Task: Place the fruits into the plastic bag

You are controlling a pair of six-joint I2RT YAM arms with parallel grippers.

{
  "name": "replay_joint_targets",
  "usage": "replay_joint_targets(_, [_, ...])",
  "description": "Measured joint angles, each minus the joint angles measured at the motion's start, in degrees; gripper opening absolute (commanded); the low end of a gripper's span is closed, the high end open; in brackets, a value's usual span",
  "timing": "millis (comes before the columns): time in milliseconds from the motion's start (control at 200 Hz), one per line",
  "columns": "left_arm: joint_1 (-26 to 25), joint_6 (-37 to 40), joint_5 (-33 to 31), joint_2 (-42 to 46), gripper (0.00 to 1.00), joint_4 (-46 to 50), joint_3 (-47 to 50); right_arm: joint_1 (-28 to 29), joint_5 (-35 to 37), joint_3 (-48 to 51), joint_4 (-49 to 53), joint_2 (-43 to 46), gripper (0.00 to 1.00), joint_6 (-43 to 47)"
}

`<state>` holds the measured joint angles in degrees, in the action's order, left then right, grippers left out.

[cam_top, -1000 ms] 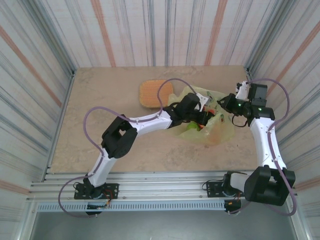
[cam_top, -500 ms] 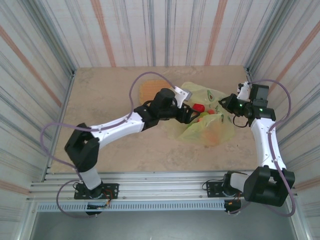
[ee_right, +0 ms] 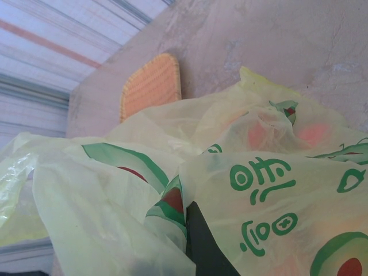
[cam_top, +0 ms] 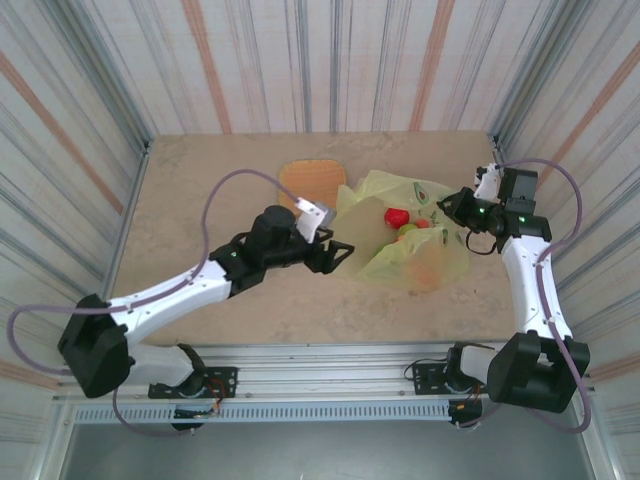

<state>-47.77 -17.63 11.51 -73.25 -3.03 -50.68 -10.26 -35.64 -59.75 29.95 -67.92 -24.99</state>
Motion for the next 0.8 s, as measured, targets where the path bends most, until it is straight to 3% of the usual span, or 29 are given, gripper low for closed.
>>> replay_joint_targets(170, [2.8,-8.2,-8.2,-1.9,0.83,4.2,1.4,0.0,0.0,0.0,-0.4,0.0,0.02,0.0])
replay_joint_targets(351, [4.1,-14.2,-7.9,-11.8,0.77,7.3,-1.3,0.0,0.0,0.0,-0.4,0.0,0.02,0.0])
replay_joint_targets(531, [4.0,-19.1,-3.9,-18.9,0.48,6.2,-3.4,0.0,0.0,0.0,-0.3,0.0,0.02,0.0])
replay_joint_targets(802, [2.9,-22.0,1.0,-21.7,0.07,2.7,-5.5,0.0,0.0,0.0,-0.4,0.0,0.02,0.0])
